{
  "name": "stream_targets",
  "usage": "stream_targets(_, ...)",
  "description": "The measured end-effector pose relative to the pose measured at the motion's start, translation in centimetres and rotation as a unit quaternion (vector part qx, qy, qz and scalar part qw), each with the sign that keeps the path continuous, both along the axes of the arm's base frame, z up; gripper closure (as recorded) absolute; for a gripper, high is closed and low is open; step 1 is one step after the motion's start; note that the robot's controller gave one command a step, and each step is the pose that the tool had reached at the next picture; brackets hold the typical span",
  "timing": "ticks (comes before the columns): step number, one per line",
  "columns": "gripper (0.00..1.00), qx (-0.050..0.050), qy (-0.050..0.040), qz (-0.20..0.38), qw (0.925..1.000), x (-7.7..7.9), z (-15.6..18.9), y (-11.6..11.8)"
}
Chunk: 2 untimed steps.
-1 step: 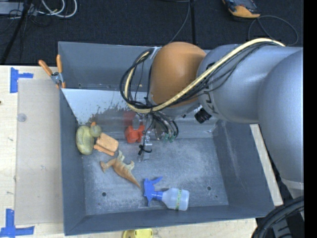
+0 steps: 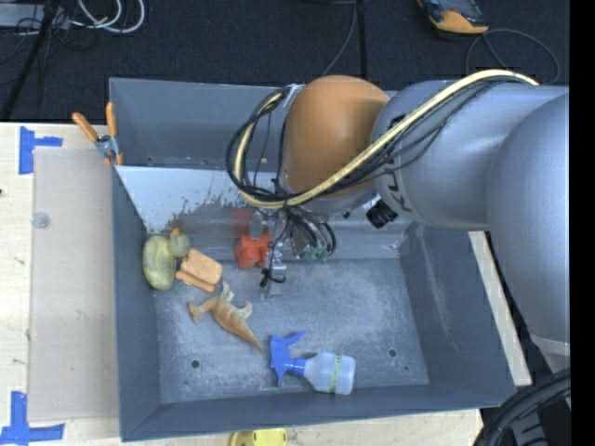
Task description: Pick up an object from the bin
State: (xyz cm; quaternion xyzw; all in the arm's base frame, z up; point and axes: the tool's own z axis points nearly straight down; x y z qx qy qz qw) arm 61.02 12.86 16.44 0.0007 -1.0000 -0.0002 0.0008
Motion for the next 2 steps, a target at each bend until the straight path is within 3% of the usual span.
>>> stream_targets(1,0.0,0.0,-0.0016,0.025,0.9997,-2.5,-3.8,2.0)
stream_targets(2,0.0,0.0,0.0024,0.05,0.9987,-4.2,-7.3,3.1)
